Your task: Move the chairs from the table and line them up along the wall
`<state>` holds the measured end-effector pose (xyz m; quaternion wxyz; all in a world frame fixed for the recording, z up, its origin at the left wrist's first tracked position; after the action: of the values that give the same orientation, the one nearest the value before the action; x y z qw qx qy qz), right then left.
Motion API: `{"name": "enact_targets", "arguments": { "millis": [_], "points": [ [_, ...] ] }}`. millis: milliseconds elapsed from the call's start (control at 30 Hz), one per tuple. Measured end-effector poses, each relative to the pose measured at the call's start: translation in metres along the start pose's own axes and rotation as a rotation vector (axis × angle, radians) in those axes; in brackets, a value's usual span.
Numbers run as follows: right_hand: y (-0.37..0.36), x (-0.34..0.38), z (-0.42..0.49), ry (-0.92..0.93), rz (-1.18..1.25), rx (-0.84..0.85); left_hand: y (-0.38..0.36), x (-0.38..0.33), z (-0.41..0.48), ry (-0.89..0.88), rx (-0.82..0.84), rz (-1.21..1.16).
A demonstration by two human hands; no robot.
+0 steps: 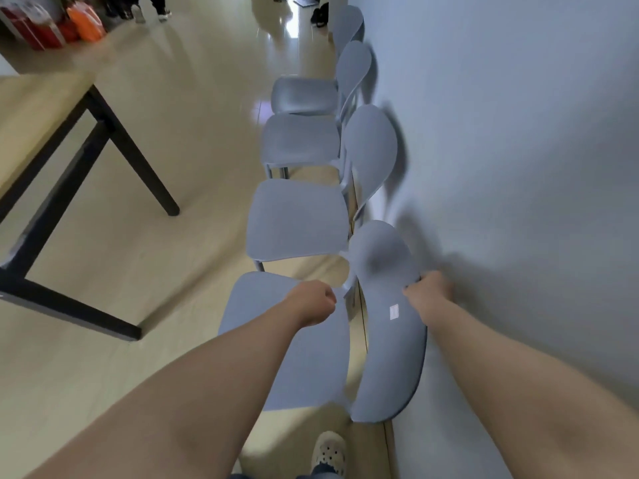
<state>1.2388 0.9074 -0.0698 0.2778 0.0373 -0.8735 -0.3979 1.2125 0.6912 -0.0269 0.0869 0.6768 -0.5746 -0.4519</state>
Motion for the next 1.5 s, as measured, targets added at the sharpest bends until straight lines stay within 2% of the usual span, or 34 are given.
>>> {"name": "enact_targets", "arguments": {
  "millis": [267,567,900,1067,1200,1400,1500],
  "points": [
    [0.034,-0.008,0.019,0.001,-0.003,-0.147,-0.002,-0.018,0.013,-0.012,0.026,0.064],
    [0.033,-0.016,0.017,-0.027,0.114,-0.15,-0.015,-0.024,0.022,0.002,0.097,0.03],
    [0.041,-0.015,0.002,-0.042,0.027,-0.207,-0.013,-0.015,0.017,-0.022,0.107,0.045],
    [0.044,-0.007,-0.007,-0.113,-0.078,-0.144,-0.006,-0.008,0.01,-0.031,0.079,0.085],
    [0.034,-0.004,-0.02,-0.092,-0.123,-0.085,0.004,-0.001,0.002,-0.053,0.069,0.113],
    [0.026,-0.001,-0.054,-0.078,-0.144,-0.107,0.026,0.002,-0.019,-0.142,0.028,0.221],
    [0.026,0.007,-0.066,-0.053,-0.147,-0.131,0.029,0.009,-0.019,-0.154,0.019,0.199]
  ]
}}
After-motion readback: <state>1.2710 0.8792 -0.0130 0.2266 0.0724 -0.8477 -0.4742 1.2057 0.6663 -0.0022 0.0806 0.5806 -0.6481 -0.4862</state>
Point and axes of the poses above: each hand's wrist, its own z-axis towards the middle knuckle, its own y-axis out of the back of the hand, x = y × z, the point moved 7 cm from there along z, towards the middle knuckle, and after that the axes turned 7 degrees about -y, right-handed, at the moved point
